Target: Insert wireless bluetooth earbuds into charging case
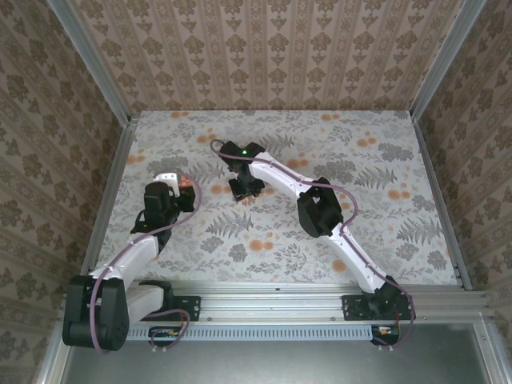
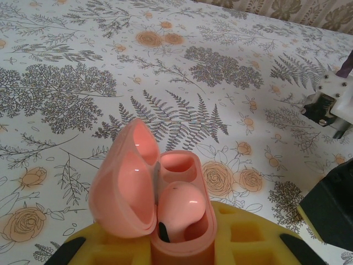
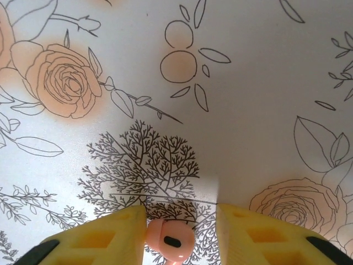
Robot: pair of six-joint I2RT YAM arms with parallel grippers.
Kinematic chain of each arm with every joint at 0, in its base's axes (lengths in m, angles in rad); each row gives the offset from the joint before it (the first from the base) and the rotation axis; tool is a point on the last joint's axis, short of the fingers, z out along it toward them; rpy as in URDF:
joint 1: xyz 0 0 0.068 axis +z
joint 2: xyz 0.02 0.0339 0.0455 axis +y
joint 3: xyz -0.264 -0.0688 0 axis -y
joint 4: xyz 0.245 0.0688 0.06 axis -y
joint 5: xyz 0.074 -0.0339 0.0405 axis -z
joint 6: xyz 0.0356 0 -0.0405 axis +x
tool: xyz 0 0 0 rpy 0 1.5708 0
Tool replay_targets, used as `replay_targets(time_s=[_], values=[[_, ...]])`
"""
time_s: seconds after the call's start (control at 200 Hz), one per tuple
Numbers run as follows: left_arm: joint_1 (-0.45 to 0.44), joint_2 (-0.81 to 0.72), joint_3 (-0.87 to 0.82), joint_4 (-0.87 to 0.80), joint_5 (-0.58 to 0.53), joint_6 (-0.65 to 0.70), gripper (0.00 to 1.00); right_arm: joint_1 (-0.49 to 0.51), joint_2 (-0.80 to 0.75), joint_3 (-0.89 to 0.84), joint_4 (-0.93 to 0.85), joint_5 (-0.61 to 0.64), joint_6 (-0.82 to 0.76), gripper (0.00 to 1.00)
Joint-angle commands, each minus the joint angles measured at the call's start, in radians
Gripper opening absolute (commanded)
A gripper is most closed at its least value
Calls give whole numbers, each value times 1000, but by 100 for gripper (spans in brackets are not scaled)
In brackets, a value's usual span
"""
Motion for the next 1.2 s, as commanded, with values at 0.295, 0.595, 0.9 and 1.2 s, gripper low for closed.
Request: replay_targets(time_s=[0.295,0.595,0.9,1.2], values=[[7,6,27,13,10,-13,16,23,21,21,-52,28,-6,28],[2,39,17,45,39,-24,16,31,-108,-131,59,63,15,24],[-51,148,-14,179,125,-67,16,25,-377,-526,335,88,92,23],[-140,265,15,279,231,-81,16,-21,-641,-882,552,113,194,23]])
